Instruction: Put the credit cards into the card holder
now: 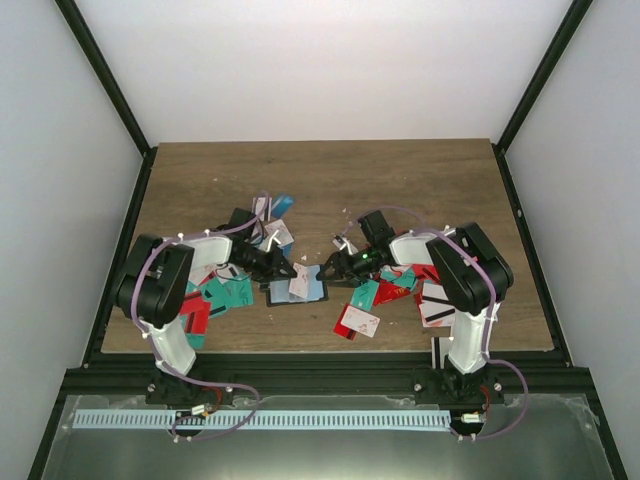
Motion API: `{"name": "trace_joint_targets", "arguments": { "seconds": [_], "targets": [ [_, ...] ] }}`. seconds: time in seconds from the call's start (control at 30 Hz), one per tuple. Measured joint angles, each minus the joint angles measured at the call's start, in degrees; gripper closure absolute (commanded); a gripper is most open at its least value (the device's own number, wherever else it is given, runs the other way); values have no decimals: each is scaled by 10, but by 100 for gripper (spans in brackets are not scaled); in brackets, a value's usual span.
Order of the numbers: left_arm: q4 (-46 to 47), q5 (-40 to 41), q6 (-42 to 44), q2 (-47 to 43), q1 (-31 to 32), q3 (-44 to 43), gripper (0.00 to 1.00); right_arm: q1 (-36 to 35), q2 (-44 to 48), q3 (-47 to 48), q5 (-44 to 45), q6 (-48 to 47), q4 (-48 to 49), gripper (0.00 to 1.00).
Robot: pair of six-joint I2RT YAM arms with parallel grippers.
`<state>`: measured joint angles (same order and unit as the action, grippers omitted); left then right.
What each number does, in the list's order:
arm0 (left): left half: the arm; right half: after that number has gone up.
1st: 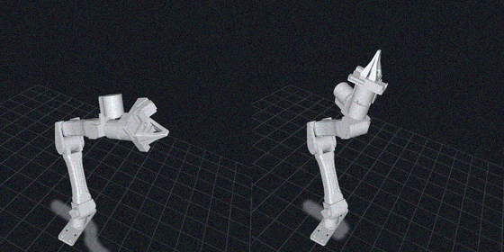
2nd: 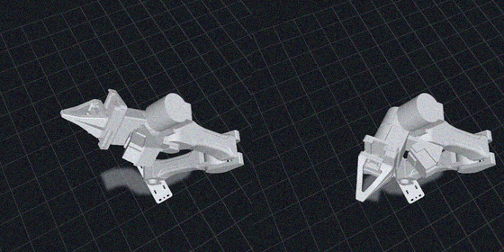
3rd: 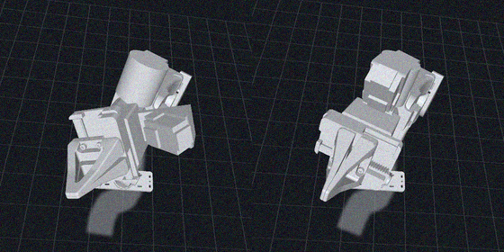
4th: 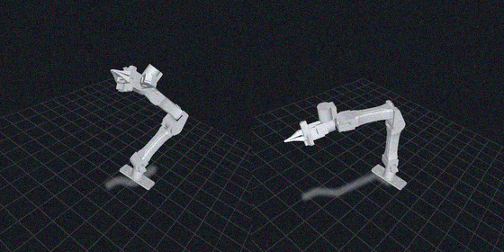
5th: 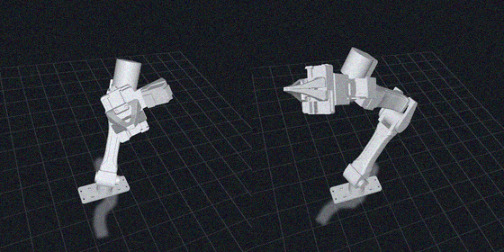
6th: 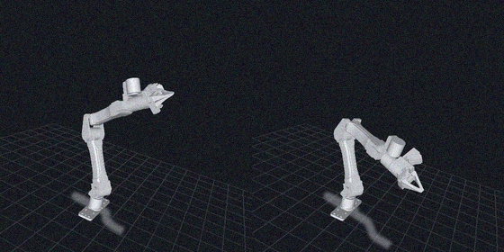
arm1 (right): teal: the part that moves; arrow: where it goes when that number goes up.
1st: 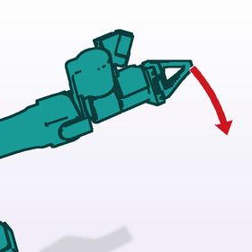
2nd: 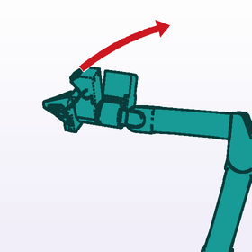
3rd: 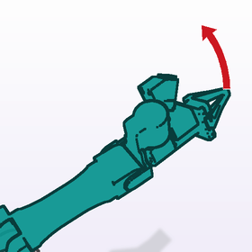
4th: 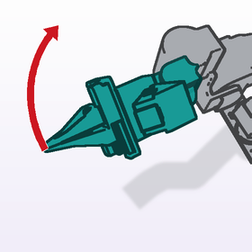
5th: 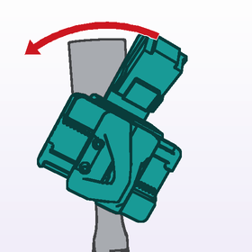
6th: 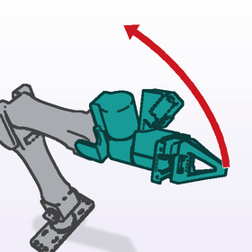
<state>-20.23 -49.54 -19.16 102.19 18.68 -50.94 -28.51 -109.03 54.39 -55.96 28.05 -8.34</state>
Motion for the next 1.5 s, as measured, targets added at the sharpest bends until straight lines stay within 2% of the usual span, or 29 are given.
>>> {"name": "trace_joint_targets", "arguments": {
  "seconds": [0.23,0.43,0.87,1.5],
  "targets": [
    [53,6,-45,0,7,9,96,-6,0,-1,0,19,16,49],
    [95,12,-78,0,29,23,96,-6,0,-7,3,43,27,60],
    [203,31,-169,-25,50,97,96,-6,-2,-30,21,89,40,76],
    [277,82,-283,-47,75,147,96,-5,-5,-62,38,148,89,99]
  ]
}}
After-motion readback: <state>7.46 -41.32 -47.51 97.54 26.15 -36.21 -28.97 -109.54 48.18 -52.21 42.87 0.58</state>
